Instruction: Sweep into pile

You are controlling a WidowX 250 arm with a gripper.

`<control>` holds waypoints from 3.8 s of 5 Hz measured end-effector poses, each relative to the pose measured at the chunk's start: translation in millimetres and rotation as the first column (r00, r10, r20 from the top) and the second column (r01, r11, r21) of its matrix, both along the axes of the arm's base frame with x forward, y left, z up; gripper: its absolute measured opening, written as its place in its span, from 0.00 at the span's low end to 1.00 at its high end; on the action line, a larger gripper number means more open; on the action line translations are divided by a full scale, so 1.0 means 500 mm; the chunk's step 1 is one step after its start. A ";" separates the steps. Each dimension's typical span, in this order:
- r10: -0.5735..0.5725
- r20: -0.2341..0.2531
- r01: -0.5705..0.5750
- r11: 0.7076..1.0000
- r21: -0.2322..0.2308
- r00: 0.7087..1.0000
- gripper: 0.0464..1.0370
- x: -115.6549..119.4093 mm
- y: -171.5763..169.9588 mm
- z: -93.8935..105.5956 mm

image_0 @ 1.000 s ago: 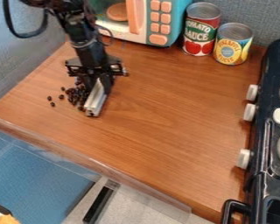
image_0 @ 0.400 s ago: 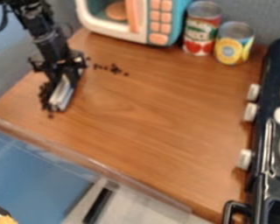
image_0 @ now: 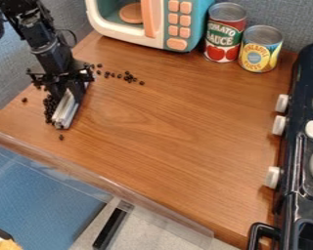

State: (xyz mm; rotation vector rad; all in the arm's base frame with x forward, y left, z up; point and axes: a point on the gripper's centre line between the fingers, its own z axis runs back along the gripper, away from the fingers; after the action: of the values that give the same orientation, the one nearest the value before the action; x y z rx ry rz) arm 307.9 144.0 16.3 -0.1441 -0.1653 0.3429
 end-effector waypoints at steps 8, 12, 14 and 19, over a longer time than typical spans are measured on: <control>0.172 0.142 -0.150 0.977 -0.152 0.975 0.34 0.228 -0.250 -0.003; 0.421 0.107 -0.394 0.895 -0.208 0.901 0.34 0.176 -0.092 0.007; 0.465 0.142 -0.435 0.878 -0.198 0.874 0.34 0.132 -0.065 0.010; 0.572 0.124 -0.557 0.819 -0.136 0.811 0.34 0.095 0.049 0.023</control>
State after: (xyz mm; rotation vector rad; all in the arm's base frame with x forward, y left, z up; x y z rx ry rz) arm 355.7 168.4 27.6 -0.2155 -0.3549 0.9428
